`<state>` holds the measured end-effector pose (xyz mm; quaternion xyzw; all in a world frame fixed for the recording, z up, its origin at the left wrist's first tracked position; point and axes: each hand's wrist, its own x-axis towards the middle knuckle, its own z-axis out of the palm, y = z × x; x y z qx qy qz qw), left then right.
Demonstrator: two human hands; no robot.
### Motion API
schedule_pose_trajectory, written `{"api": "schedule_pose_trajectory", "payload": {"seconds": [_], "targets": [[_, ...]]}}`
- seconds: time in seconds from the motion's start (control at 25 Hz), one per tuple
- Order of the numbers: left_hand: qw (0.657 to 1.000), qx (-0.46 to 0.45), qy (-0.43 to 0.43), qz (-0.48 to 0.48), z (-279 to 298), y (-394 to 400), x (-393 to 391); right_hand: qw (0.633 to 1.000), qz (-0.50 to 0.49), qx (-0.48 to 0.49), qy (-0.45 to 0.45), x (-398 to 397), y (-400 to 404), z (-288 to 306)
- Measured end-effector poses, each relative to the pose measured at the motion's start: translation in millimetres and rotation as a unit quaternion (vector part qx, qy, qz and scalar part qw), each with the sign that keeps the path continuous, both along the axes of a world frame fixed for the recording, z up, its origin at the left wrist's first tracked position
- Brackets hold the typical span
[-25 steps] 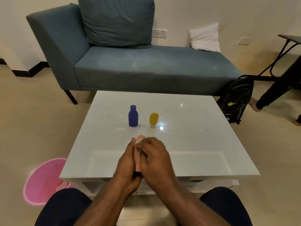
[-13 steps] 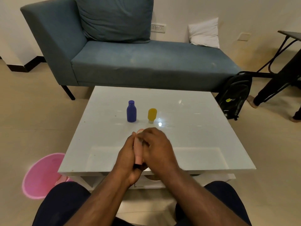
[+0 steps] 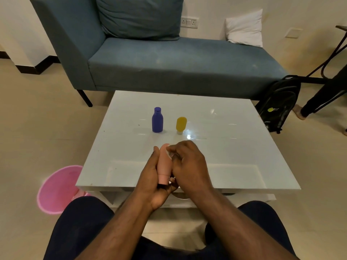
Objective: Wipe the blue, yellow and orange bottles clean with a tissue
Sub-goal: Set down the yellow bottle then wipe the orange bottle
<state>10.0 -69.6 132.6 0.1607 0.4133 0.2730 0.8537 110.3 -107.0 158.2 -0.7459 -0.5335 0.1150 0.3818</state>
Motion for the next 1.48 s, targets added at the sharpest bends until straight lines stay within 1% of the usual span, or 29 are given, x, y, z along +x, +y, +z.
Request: {"api": "schedule_pose_trajectory", "payload": {"seconds": [0.12, 0.2, 0.32, 0.36, 0.48, 0.52, 0.56, 0.68, 0.72, 0.84, 0.88, 0.96, 1.0, 1.04, 1.12, 1.16, 1.2, 1.28, 1.32, 1.36, 1.4, 1.44, 1.48], "targets": [[0.998, -0.044, -0.035, 0.019, -6.5, 0.6, -6.3, 0.998, 0.057, -0.019, -0.028, -20.9, -24.7, -15.8], [0.998, -0.051, -0.037, 0.020, -10.9, 0.2, -8.6, 0.997, 0.073, -0.028, -0.022, -17.8, -25.1, -17.2], [0.999, -0.036, -0.022, 0.005, -11.6, -4.7, -8.5, 1.000, -0.006, -0.017, -0.004, -1.4, -3.9, -9.0], [0.999, -0.025, -0.020, -0.004, -10.0, -5.7, -8.9, 1.000, -0.013, -0.019, -0.010, -1.4, -1.8, -7.7], [0.999, 0.002, -0.018, -0.028, -11.7, -4.1, -11.1, 0.995, 0.051, -0.046, -0.078, -20.0, -15.2, -10.1], [0.999, 0.014, -0.017, -0.037, -13.2, -4.5, -11.3, 0.992, 0.072, -0.058, -0.088, -20.4, -17.4, -10.2], [0.998, 0.028, -0.014, -0.045, -15.8, -5.0, -10.3, 0.992, 0.068, -0.064, -0.089, -13.9, -11.4, -10.9], [0.997, 0.054, 0.023, -0.053, -24.3, -8.2, -6.6, 0.997, -0.012, -0.043, -0.063, 3.7, 11.2, -4.3], [0.996, 0.066, 0.031, -0.058, -28.0, -7.9, -4.9, 0.997, -0.014, -0.037, -0.066, 2.4, 13.0, -4.1], [0.992, 0.090, 0.062, -0.059, -33.6, -7.1, -4.9, 0.987, 0.067, -0.063, -0.130, -17.1, -0.2, -6.5], [0.991, 0.097, 0.068, -0.063, -35.0, -5.9, -4.8, 0.987, 0.075, -0.067, -0.126, -15.0, -0.7, -8.5], [0.989, 0.104, 0.077, -0.066, -37.7, -6.4, -3.9, 0.994, 0.028, -0.058, -0.086, 0.9, 10.3, -7.8], [0.989, 0.106, 0.081, -0.070, -38.0, -7.4, -4.1, 0.994, 0.016, -0.062, -0.086, 4.1, 13.8, -5.7], [0.988, 0.110, 0.085, -0.073, -37.3, -7.6, -3.8, 0.991, 0.024, -0.071, -0.107, 2.1, 14.6, -3.4], [0.987, 0.116, 0.089, -0.067, -36.9, -8.0, -3.5, 0.977, 0.090, -0.095, -0.170, -11.4, 4.6, -3.5], [0.987, 0.118, 0.088, -0.064, -36.1, -7.8, -3.2, 0.975, 0.106, -0.101, -0.167, -13.2, 0.0, -2.4], [0.987, 0.119, 0.089, -0.064, -37.2, -7.5, -2.9, 0.979, 0.098, -0.105, -0.142, -9.0, 0.4, -3.8], [0.987, 0.117, 0.089, -0.062, -39.8, -7.0, -2.7, 0.993, 0.028, -0.094, -0.071, 3.1, 6.7, -1.3], [0.987, 0.116, 0.087, -0.064, -38.6, -7.2, -2.5, 0.993, 0.009, -0.102, -0.054, 0.6, 10.8, -1.7], [0.987, 0.115, 0.087, -0.068, -36.6, -6.7, -2.6, 0.991, 0.015, -0.123, -0.043, -2.9, 12.8, -0.9], [0.988, 0.113, 0.086, -0.068, -35.2, -5.5, -2.5, 0.989, 0.028, -0.135, -0.058, -17.1, 9.0, -4.0], [0.988, 0.109, 0.089, -0.065, -33.5, -4.2, -2.7, 0.985, 0.032, -0.162, -0.046, -35.2, -0.3, -0.1], [0.988, 0.105, 0.093, -0.061, -30.5, -3.7, -2.9, 0.978, 0.058, -0.186, -0.078, -43.6, -10.2, 2.6]]}}
